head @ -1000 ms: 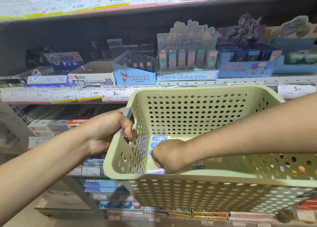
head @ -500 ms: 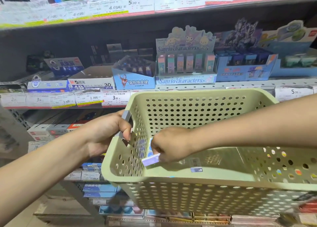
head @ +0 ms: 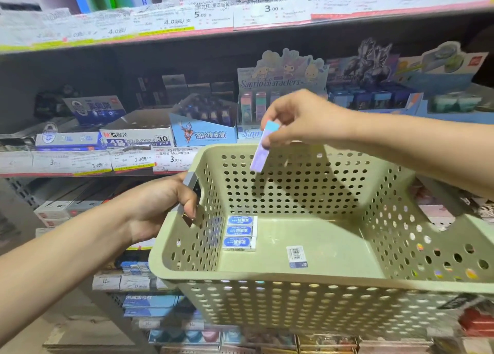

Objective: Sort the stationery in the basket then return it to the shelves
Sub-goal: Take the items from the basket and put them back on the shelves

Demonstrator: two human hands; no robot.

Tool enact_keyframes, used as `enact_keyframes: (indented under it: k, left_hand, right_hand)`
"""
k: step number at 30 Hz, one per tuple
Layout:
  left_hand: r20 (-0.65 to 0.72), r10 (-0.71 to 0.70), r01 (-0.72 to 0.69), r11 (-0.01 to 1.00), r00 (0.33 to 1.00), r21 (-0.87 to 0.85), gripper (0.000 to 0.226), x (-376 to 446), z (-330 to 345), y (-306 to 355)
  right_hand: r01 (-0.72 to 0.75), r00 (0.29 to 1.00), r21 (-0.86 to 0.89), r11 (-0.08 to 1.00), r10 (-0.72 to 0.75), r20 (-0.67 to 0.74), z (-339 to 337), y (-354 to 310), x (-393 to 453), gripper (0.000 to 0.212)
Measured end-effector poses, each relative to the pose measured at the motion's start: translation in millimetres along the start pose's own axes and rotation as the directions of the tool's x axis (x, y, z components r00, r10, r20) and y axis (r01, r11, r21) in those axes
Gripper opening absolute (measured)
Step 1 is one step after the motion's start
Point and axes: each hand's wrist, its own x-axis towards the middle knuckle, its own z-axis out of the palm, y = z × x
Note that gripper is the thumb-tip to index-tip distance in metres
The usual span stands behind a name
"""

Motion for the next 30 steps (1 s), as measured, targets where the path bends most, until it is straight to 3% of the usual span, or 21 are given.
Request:
enact_keyframes:
  k: [3,7,11,16,30]
  left_hand:
    - [-0.005,0.0,0.0,1.0,1.0,0.008,0.052,0.2,-0.9,0.2]
    - [-0.017,-0.022,0.022,1.0,1.0,-0.016,0.055,1.4,-2.1,-0.9]
    - [-0.017,-0.026,0.025,0.999,1.0,-0.033,0.057,2.2,-2.1,-0.6]
    - [-0.012,-0.018,0.018,0.999,1.0,-0.038,0.054,0.9,-1.0,0.8]
    - [0.028,-0.01,0.011,0.999,1.0,-0.034,0.049,0.0,-0.5,1.4]
  right_hand:
    - [0.026,0.99,0.061,0.998,-0.018,-0.142,-18.4,7.3,11.7,0.017]
    - [0.043,0.969,-0.107,0.993,-0.068,-0.239,-35.0,15.9,33.8,0.029]
    - [0.068,0.927,-0.196,0.978,-0.134,-0.349,-40.4,25.1,51.3,0.026]
    - [0.08,0.912,-0.313,0.946,-0.197,-0.361,-36.4,30.9,62.5,0.024]
    - [0.075,0.928,-0.313,0.947,-0.181,-0.325,-37.1,27.0,64.6,0.026]
